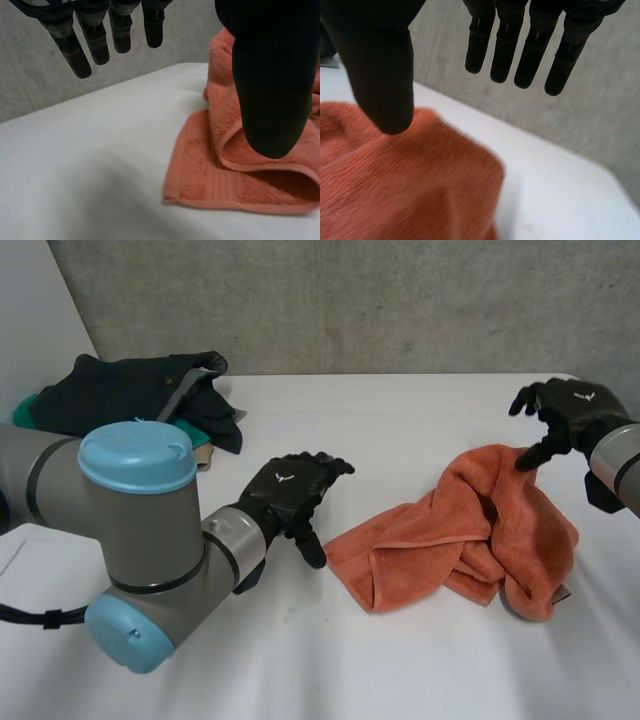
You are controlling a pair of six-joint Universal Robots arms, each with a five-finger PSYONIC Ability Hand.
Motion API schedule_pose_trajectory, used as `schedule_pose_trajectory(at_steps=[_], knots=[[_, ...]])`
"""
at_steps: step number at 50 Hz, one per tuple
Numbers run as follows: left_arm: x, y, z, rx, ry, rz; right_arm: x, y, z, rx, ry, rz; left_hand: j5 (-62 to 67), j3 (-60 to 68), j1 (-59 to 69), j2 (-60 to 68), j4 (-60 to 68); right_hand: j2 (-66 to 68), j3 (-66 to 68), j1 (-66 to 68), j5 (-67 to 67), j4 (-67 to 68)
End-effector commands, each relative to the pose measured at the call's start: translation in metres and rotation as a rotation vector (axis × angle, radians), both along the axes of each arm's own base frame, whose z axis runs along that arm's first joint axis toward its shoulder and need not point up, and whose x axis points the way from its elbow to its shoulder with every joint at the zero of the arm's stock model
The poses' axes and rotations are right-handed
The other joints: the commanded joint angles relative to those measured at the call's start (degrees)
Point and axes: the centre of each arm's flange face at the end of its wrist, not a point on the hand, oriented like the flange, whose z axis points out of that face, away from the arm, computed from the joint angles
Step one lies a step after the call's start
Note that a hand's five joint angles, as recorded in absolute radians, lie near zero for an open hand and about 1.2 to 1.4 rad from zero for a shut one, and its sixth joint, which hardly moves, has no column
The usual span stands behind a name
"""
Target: Fold the laundry.
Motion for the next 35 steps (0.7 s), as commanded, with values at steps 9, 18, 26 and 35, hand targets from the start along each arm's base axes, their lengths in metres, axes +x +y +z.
schedule_pose_trajectory(at_steps=[9, 18, 26, 35], knots=[[0.02, 0.023, -0.001, 0.071, 0.006, 0.02, 0.006, -0.027, -0.042, 0.131, -0.001, 0.0, -3.0, -1.9, -1.0, -1.7, -1.5, 47.2, 47.1, 46.7, 48.5, 47.2], [0.018, 0.014, -0.006, 0.11, 0.058, 0.059, 0.041, 0.022, 0.042, -0.153, 0.041, 0.154, -3.0, -1.9, -1.0, -1.7, -1.5, 47.4, 47.3, 46.9, 48.8, 47.4], [0.004, 0.009, -0.013, 0.229, 0.153, 0.077, 0.058, 0.068, 0.082, -0.321, 0.059, 0.253, -3.0, -1.9, -1.0, -1.7, -1.5, 47.4, 47.3, 46.9, 48.8, 47.4], [-0.014, 0.02, -0.028, 0.421, 0.211, 0.078, 0.069, 0.11, 0.115, -0.421, 0.029, 0.329, -3.0, -1.9, -1.0, -1.7, -1.5, 47.4, 47.3, 46.9, 48.8, 47.4]])
